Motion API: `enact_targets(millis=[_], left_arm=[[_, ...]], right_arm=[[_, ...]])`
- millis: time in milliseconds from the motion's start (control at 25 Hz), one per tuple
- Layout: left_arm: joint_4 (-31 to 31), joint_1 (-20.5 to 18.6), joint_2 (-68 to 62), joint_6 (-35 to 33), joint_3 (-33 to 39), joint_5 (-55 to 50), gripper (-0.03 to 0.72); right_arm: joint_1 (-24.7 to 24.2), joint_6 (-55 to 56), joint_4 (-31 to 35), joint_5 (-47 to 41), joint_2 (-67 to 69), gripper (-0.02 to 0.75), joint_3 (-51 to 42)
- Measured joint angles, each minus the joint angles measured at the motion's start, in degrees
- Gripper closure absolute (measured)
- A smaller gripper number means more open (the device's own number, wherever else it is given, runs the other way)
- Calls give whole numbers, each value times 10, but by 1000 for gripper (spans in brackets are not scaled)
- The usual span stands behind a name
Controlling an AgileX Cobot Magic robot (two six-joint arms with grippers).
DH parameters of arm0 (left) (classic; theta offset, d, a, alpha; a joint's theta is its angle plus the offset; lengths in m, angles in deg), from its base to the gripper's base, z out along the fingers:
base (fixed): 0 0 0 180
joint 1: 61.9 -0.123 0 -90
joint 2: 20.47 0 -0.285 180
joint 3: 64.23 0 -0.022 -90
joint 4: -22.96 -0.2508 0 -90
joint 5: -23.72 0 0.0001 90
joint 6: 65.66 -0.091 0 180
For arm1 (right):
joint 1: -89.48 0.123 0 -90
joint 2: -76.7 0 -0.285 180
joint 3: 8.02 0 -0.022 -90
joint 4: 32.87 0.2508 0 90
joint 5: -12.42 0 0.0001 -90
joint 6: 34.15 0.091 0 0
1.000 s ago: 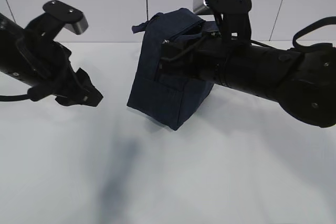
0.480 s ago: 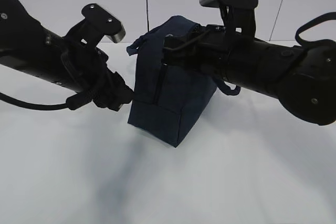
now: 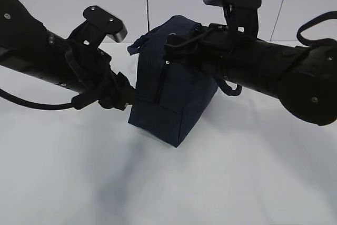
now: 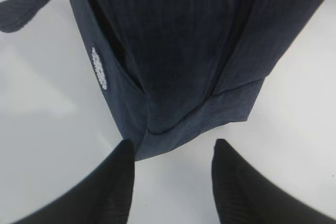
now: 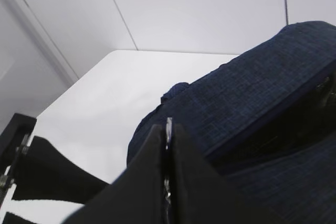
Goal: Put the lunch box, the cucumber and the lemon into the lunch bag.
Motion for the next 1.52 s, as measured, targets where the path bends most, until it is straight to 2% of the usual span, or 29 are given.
enact_targets(millis=[360, 640, 760, 840, 920, 1200, 1520], left_arm=[[89, 0, -23, -84, -2, 20, 339], [144, 0, -60, -127, -46, 12, 351], [158, 0, -69, -129, -51, 10, 461], [162, 0, -69, -130, -51, 10, 591], [162, 0, -69, -130, -51, 7, 666], [162, 0, -69, -130, -51, -28, 690], [131, 0, -59, -130, -52, -51, 691]], right_arm=[[0, -6, 31, 0, 0, 738, 0], [0, -7, 41, 0, 0, 738, 0], [0, -7, 51, 0, 0, 738, 0], [0, -7, 57, 0, 0, 738, 0], [0, -7, 61, 0, 0, 738, 0], [0, -8, 83, 1, 0, 738, 0], [0, -8, 108, 1, 0, 738, 4]])
